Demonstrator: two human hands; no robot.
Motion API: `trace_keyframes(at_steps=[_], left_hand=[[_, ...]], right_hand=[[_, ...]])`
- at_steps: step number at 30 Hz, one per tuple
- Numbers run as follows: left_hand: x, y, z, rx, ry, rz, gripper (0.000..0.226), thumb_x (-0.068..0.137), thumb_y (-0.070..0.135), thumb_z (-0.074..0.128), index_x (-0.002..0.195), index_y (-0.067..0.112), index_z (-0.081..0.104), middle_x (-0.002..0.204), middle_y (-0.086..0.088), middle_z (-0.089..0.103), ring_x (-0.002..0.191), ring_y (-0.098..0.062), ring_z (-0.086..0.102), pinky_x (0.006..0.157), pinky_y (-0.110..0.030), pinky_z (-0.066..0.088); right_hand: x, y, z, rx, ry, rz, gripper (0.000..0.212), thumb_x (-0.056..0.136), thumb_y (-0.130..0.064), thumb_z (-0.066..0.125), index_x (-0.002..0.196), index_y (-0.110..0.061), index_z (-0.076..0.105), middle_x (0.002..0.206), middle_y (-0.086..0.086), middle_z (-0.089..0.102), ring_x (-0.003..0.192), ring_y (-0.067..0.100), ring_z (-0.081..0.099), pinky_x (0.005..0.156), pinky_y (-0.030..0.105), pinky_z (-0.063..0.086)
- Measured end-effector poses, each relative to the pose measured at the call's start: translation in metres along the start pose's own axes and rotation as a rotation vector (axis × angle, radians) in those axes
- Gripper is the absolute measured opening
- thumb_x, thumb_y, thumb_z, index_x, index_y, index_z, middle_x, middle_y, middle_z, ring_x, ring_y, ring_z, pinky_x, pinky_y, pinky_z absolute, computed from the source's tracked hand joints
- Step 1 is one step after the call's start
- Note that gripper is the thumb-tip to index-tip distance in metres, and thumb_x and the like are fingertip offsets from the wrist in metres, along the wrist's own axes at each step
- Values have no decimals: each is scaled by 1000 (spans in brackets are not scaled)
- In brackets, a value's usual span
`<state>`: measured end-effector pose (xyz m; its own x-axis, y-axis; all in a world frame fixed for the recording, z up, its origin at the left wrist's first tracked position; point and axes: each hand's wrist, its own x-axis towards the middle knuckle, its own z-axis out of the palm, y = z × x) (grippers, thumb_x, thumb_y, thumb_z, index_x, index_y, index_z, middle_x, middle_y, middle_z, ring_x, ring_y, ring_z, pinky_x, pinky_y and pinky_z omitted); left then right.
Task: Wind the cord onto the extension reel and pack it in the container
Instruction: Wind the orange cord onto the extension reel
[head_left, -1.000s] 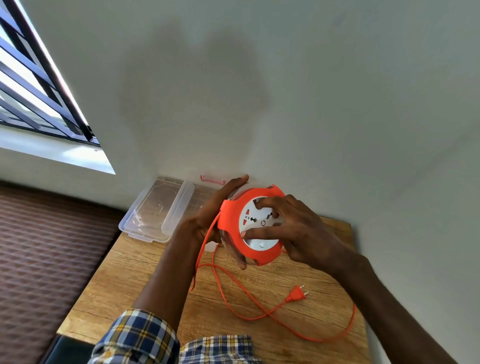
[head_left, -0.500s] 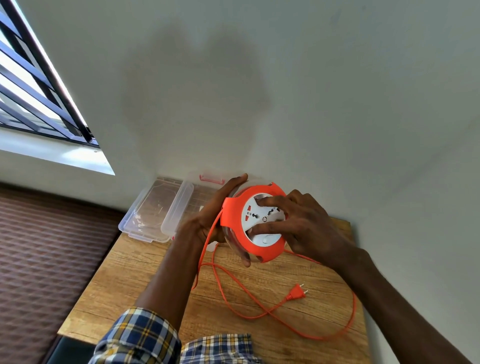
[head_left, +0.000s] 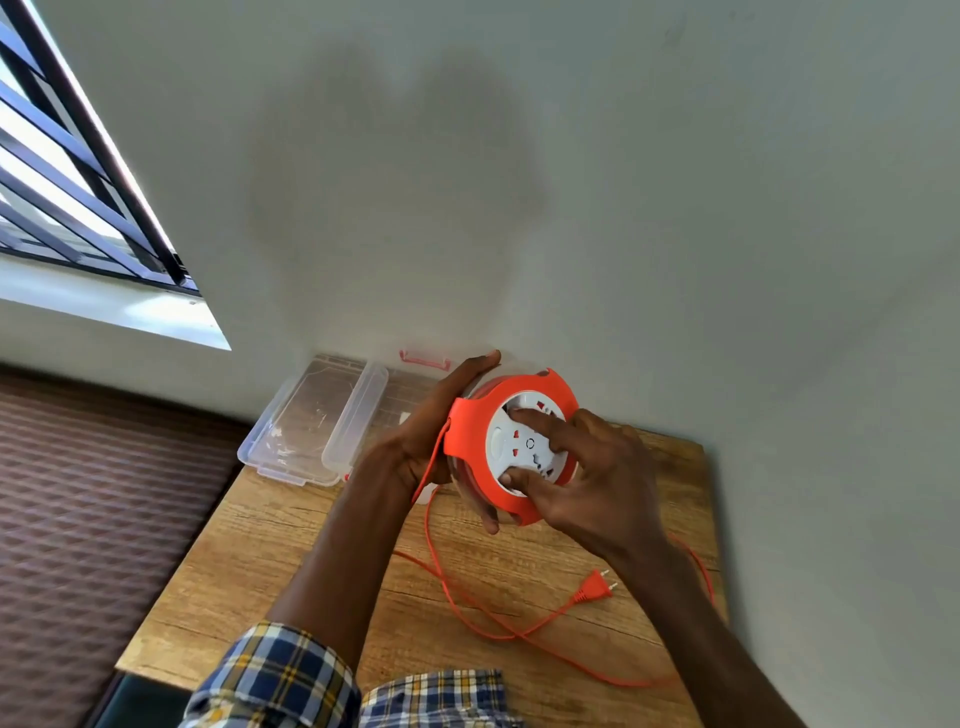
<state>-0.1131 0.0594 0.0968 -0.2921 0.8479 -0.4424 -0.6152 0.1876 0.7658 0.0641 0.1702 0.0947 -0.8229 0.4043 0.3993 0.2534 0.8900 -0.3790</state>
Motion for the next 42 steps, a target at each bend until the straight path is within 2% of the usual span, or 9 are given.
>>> trace_keyframes(at_steps=[4, 12, 16, 19, 22, 27, 30, 37, 42], left_hand=[[-1, -1, 1, -79, -107, -5, 54, 102, 62, 57, 115, 16, 82, 109, -14, 81, 97, -29, 78, 82, -41, 65], [13, -9, 10, -53, -88, 17, 60, 95, 69, 62, 116, 17, 82, 111, -17, 79, 99, -33, 76, 91, -47, 63], [14, -10, 3, -65, -139, 22, 66, 93, 72, 61, 126, 17, 79, 123, -18, 77, 108, -34, 75, 93, -47, 61], [13, -8, 1, -141, -166, 16, 61, 98, 69, 58, 125, 18, 79, 124, -16, 77, 109, -33, 75, 96, -48, 60], [13, -8, -3, -182, -176, 14, 60, 99, 67, 57, 123, 17, 79, 116, -14, 79, 101, -31, 77, 88, -43, 62], [12, -10, -11, -203, -178, -11, 63, 98, 68, 58, 126, 15, 77, 116, -16, 78, 100, -32, 75, 88, -45, 62], [11, -10, -13, -201, -194, -21, 62, 98, 68, 58, 126, 16, 78, 119, -15, 78, 104, -32, 76, 91, -45, 62], [12, -8, -10, -143, -207, -10, 61, 96, 68, 63, 125, 16, 79, 118, -16, 79, 105, -32, 76, 91, -45, 62], [13, -13, 0, -159, -214, 4, 61, 102, 64, 55, 131, 14, 75, 127, -19, 76, 114, -34, 73, 100, -49, 60]], right_hand=[[-3, -9, 8, 86, 108, 142, 69, 75, -74, 67, 132, -36, 68, 91, -12, 74, 77, 0, 62, 63, 14, 46], [7, -26, 29, 481, 233, 768, 63, 77, -70, 75, 122, -27, 67, 115, -1, 75, 79, 2, 67, 55, 9, 49], [2, -24, 20, 396, 185, 652, 74, 78, -83, 59, 126, -28, 64, 106, -5, 77, 81, 4, 71, 61, 21, 60], [-2, -15, 9, 219, 180, 416, 53, 89, -73, 58, 126, -35, 60, 93, -12, 73, 82, 5, 70, 60, 22, 57], [-2, 1, 5, 148, 71, 143, 41, 94, -44, 72, 133, -38, 60, 118, -6, 64, 108, 13, 59, 74, 32, 60], [2, 14, 0, 24, -100, 5, 61, 92, -46, 70, 146, -53, 42, 137, -8, 54, 124, 15, 45, 89, 38, 55], [5, 16, -2, 5, -171, -4, 78, 87, -46, 76, 148, -58, 28, 132, -10, 58, 118, 13, 47, 90, 38, 54], [2, 8, 4, 28, -37, 72, 80, 76, -60, 73, 147, -50, 36, 122, -14, 70, 105, 11, 60, 75, 32, 59], [-4, -9, 8, 182, 144, 341, 71, 74, -82, 63, 132, -42, 67, 82, -19, 74, 73, -3, 68, 59, 23, 58]])
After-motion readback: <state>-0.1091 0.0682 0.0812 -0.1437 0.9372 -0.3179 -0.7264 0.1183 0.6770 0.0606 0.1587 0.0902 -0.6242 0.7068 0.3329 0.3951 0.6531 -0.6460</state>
